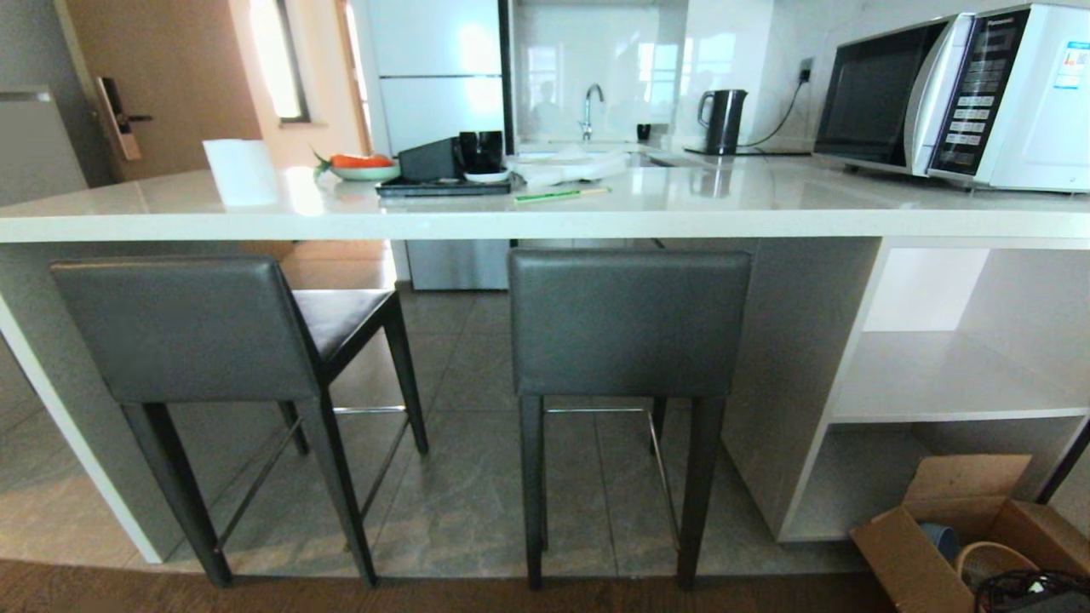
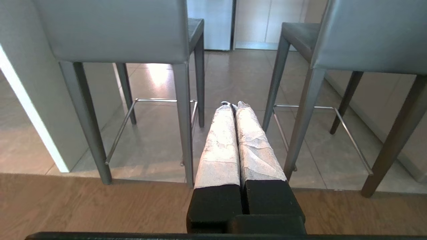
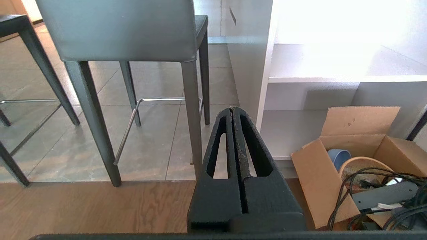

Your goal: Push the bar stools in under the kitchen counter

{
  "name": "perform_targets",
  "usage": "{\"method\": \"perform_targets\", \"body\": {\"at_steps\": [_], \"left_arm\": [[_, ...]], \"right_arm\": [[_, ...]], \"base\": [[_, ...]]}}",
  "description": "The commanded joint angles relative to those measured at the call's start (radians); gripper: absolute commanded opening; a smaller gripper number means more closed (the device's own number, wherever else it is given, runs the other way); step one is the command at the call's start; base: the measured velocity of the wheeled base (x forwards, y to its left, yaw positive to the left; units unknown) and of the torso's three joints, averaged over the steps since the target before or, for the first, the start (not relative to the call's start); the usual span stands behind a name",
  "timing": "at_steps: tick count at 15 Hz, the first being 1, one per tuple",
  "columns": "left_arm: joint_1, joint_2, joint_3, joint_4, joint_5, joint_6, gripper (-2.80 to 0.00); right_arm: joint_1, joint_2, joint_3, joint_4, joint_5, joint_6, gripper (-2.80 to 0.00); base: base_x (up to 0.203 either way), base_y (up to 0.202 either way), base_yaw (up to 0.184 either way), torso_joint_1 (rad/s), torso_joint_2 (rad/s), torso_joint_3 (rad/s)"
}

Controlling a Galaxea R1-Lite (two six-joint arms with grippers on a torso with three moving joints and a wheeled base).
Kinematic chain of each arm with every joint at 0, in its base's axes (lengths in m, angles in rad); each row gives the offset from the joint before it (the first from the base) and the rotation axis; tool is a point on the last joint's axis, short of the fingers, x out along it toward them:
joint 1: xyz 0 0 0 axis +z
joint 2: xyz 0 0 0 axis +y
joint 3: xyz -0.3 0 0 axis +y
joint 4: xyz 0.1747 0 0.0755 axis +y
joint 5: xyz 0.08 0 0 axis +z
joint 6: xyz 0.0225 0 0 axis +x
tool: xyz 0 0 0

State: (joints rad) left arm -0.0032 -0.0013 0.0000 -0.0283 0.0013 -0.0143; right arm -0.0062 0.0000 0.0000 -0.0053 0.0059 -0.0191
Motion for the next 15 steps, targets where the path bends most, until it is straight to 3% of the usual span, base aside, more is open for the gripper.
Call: {"method": "perform_targets", "body": {"at_steps": [1,15], "left_arm": [[0.000,0.001,0.009,-0.001,0.000,-0.001,-2.80],[0.000,0.001,0.009,-0.001,0.000,0.000,-2.80]], "right_arm": [[0.000,0.002,0.009,-0.001,0.000,-0.001,-2.80],[0.000,0.002,0.009,-0.002,0.000,0.007,-2.80]], "base": [[0.000,0.000,0.000,0.000,0.00,0.000],[0.000,0.000,0.000,0.000,0.00,0.000]]}}
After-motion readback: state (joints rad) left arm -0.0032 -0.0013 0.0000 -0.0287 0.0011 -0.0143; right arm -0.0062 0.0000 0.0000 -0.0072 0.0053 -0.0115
